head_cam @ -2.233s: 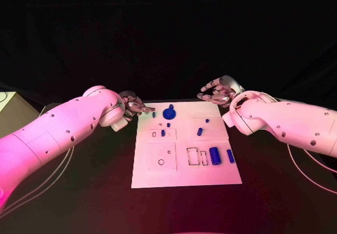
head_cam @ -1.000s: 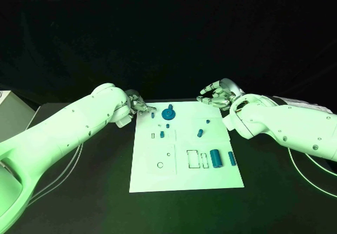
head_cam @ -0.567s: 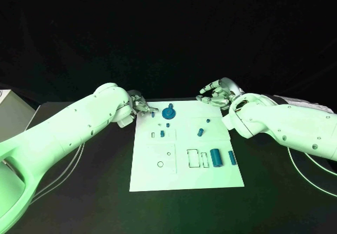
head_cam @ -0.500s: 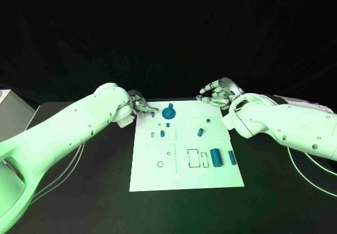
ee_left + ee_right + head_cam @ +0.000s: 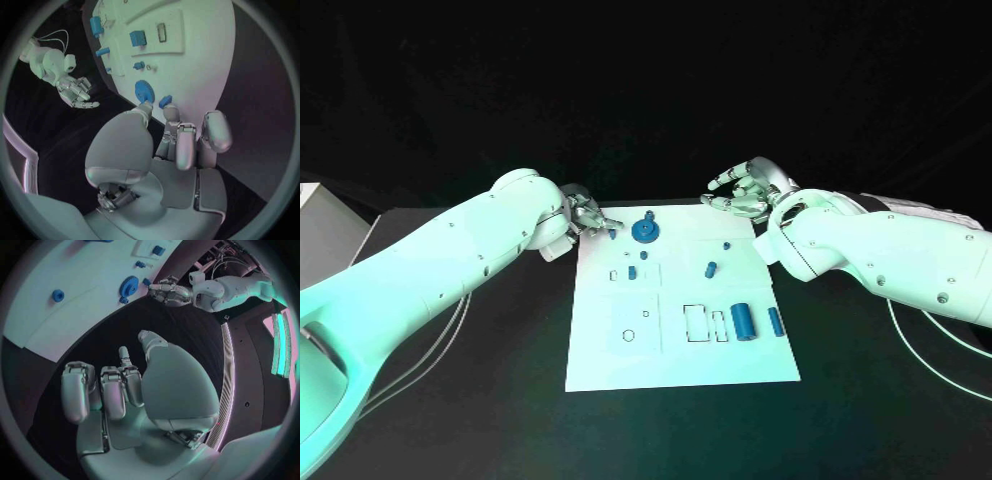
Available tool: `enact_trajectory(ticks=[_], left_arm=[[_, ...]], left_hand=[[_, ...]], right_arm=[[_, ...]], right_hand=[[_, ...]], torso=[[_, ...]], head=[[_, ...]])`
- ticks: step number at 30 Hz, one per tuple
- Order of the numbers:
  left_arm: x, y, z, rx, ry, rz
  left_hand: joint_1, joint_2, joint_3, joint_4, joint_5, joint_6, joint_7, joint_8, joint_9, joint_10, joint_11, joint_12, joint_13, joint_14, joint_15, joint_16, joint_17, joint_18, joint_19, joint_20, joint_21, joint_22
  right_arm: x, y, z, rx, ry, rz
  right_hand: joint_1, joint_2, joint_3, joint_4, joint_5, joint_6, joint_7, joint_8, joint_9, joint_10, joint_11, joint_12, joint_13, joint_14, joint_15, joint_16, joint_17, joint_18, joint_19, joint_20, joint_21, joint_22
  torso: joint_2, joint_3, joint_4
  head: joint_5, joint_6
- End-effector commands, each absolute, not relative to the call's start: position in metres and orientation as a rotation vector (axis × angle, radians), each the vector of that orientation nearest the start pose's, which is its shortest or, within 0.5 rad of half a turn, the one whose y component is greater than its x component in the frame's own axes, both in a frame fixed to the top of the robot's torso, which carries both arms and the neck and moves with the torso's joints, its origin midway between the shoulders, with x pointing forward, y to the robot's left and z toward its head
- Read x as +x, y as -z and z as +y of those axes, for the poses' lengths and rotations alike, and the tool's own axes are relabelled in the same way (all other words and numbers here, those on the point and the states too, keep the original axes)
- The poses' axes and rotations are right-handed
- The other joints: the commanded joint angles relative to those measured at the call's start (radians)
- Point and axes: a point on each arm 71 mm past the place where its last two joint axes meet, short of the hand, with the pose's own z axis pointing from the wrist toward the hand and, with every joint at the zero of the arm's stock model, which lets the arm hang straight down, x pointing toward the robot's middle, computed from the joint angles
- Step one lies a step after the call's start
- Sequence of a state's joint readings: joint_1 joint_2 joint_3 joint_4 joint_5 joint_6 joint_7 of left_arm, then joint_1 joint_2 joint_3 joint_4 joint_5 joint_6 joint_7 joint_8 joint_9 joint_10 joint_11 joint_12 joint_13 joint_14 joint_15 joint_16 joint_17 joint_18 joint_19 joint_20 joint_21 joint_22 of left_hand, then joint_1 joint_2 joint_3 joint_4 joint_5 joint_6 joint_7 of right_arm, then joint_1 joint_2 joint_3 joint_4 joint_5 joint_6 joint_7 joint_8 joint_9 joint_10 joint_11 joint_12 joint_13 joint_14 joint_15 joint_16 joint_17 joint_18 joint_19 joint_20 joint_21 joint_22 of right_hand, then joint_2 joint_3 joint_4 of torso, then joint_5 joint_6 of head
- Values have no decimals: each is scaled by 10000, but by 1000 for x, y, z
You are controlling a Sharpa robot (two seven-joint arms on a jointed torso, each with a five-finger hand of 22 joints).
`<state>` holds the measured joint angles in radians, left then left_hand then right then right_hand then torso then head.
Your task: Assemble the parts on the task board
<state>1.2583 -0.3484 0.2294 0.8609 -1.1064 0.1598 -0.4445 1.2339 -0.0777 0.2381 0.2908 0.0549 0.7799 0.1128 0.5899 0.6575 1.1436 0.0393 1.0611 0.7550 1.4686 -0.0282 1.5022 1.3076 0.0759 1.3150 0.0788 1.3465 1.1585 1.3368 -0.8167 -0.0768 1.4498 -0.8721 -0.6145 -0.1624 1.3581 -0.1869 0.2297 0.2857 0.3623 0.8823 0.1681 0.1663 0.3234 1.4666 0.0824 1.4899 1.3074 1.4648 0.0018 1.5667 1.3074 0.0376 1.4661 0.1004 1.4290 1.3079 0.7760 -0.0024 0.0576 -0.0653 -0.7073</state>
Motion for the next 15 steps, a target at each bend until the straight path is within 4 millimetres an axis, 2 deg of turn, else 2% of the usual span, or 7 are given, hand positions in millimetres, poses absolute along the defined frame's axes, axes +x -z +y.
enact_trajectory(ticks=[1, 7, 15], left_arm=[[605, 152, 145, -4289, 5654, 20952], [606, 152, 146, -4341, 5600, 20975], [606, 154, 147, -4393, 5505, 21012]], left_hand=[[189, 54, 145, -6, -28, 119, -6, -28, -51, 17, -39, 56, -5, 639, 22, 69, 1619, 159, 20, 40, 52, 12], [550, 72, 587, -20, -25, 248, -79, 99, -116, 1, -102, 69, -39, 637, -29, 73, 1615, 158, 23, 0, 58, 27], [761, -19, 978, -30, -26, 268, -123, 231, -132, -10, -144, 71, -76, 632, -67, 70, 1602, 158, 20, -37, 56, 28]], right_arm=[[525, 130, -233, 5350, -7348, 14646], [525, 130, -233, 5351, -7346, 14649], [525, 130, -233, 5356, -7339, 14652]], right_hand=[[-103, -27, 96, 3, 71, -65, 6, 16, -13, 201, 4, 34, 1850, 1049, 10, 21, 2590, -7, 588, -14, -38, 1274], [-103, -27, 96, 3, 71, -65, 6, 16, -13, 201, 4, 34, 1850, 1049, 10, 21, 2590, -7, 588, -14, -38, 1274], [-103, -27, 96, 3, 71, -65, 6, 16, -13, 201, 4, 34, 1850, 1049, 10, 21, 2590, -7, 588, -14, -38, 1274]], torso=[[12, 7, -14], [15, 9, -23], [16, 10, -15]], head=[[18, -29], [10, -48], [-11, -76]])
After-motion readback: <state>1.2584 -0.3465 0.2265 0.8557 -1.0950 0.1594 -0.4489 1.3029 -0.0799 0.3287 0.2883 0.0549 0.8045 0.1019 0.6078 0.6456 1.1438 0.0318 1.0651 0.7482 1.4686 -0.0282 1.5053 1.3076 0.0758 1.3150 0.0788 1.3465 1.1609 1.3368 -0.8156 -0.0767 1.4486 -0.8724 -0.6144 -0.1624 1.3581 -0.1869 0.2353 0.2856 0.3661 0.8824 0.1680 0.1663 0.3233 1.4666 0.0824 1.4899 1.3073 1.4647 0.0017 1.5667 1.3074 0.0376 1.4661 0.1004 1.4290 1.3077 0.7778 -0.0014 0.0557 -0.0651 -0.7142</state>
